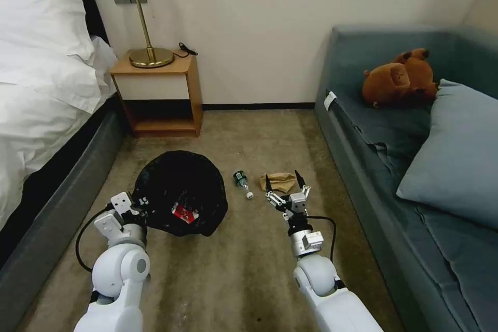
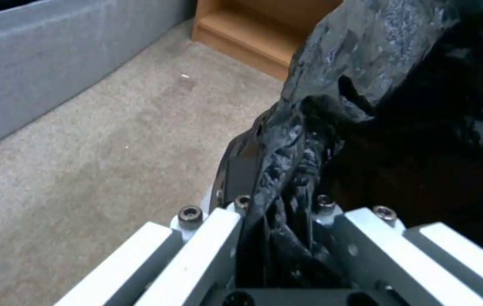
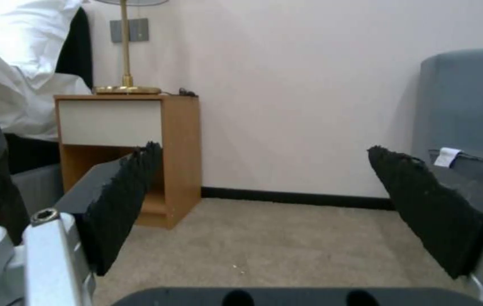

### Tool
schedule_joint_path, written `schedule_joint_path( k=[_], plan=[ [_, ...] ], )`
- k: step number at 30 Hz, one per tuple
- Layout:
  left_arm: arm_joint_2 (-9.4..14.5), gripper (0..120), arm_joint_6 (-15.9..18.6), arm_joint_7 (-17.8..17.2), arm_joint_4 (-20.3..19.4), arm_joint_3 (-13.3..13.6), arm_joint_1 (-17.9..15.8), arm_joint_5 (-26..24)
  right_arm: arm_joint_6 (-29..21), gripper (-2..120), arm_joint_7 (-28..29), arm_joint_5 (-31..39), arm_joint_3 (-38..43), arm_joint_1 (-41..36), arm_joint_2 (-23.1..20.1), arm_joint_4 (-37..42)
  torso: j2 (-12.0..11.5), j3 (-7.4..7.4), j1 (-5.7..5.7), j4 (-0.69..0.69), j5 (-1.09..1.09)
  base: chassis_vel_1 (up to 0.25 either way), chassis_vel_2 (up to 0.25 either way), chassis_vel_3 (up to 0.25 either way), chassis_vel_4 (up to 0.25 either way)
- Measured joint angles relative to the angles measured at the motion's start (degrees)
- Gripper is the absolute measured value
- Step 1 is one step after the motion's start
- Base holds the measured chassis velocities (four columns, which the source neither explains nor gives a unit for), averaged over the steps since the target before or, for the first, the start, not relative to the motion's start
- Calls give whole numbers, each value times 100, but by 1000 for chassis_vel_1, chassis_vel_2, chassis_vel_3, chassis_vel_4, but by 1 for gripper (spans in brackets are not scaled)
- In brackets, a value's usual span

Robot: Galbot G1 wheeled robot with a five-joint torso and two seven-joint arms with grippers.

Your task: Pick up the trash bin, then pick up the garbage on the floor and place it into the trash bin.

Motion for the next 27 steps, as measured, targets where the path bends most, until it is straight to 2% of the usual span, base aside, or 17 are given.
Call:
schedule_joint_path(
  k=[27],
  plan=[
    [-23,1,-41,1,47,-56,7,-13,27,92,-20,-20,-58,35,25,-133,0,0,0,0,0,-64,67,65,-59]
  ],
)
